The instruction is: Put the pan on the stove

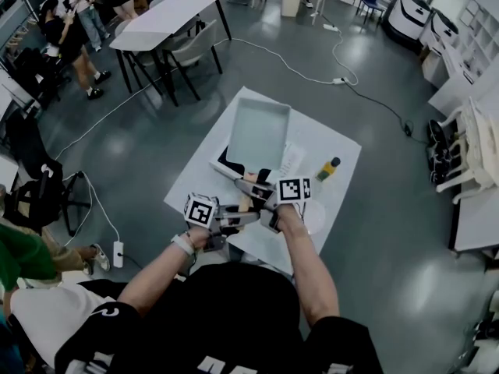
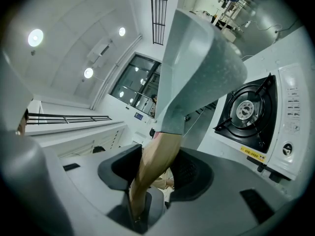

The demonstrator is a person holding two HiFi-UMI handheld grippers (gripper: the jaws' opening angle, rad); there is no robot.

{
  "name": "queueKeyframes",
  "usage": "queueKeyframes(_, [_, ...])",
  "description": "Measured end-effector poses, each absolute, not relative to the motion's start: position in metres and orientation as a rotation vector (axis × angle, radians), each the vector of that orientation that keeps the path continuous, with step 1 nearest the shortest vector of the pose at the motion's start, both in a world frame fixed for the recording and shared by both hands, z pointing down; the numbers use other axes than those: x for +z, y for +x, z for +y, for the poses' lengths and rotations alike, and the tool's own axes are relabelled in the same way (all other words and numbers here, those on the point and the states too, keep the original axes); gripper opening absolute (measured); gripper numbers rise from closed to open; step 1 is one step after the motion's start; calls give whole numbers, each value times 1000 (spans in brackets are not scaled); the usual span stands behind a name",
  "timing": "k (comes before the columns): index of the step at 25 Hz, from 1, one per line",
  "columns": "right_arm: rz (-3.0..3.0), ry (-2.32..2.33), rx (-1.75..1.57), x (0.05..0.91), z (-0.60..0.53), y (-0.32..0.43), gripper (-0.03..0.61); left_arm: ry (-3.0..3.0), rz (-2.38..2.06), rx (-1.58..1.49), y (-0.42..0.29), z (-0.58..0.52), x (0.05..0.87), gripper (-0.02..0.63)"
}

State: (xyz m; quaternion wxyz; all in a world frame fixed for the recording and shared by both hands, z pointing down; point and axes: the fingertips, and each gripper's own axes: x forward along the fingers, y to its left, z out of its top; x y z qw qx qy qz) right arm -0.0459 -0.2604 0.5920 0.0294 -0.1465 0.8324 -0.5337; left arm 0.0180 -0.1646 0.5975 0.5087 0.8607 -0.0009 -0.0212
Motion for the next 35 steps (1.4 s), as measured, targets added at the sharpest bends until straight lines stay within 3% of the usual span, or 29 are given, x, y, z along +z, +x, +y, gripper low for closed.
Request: queueKeyframes(35, [2451,-530,-1783,656,-302,-66,170,1948,34,32,-7,-202,648,81])
